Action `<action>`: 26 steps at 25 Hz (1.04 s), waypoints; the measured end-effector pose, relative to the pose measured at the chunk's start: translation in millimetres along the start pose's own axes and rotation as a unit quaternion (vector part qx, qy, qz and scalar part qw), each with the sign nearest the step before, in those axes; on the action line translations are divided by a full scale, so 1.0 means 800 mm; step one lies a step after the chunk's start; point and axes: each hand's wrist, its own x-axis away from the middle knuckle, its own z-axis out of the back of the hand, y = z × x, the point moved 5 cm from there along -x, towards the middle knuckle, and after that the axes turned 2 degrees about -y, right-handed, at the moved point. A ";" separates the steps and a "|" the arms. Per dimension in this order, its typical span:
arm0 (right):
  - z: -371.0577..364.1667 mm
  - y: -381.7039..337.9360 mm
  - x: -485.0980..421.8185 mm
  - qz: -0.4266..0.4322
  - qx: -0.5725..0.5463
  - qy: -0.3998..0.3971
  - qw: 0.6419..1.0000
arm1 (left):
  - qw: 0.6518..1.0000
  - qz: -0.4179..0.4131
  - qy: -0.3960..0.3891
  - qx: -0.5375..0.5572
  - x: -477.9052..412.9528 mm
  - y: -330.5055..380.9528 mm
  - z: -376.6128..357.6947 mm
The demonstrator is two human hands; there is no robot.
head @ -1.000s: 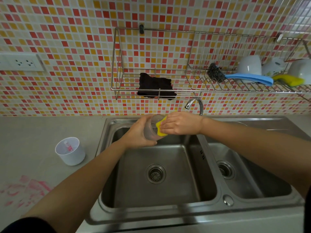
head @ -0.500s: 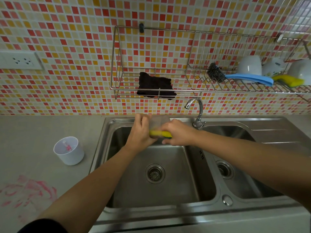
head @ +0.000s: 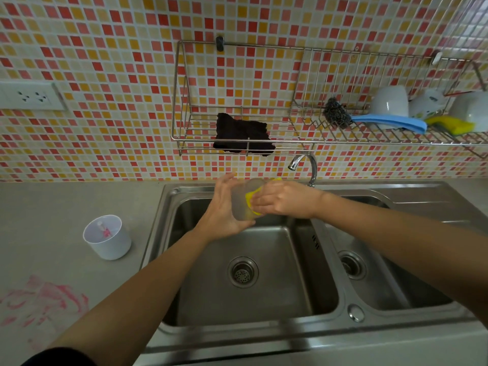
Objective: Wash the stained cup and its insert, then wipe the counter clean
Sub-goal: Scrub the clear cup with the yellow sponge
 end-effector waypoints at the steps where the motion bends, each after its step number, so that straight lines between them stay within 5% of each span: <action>1: 0.000 0.000 0.004 0.032 0.031 -0.002 0.999 | 0.997 0.014 -0.071 0.032 -0.002 -0.002 -0.004; 4: 0.001 -0.005 0.008 0.034 0.078 -0.005 0.996 | 0.981 0.076 -0.171 0.054 -0.004 -0.009 -0.008; 9: 0.005 -0.003 0.000 -0.108 -0.150 -0.031 0.982 | 1.000 0.008 -0.014 -0.015 0.002 -0.006 0.004; 13: 0.011 -0.005 0.005 -0.108 -0.129 -0.011 0.986 | 0.997 -0.020 0.076 -0.010 0.004 -0.002 0.007; 17: 0.011 -0.008 0.002 -0.136 -0.159 -0.001 0.978 | 0.997 0.001 0.081 0.001 0.002 -0.001 0.008; 20: 0.014 -0.013 0.007 -0.049 -0.011 0.038 0.998 | 0.996 0.006 0.084 0.014 -0.001 0.009 0.006; 26: 0.005 -0.003 0.028 0.080 0.141 0.041 0.986 | 0.984 0.083 -0.135 0.079 -0.005 0.003 0.001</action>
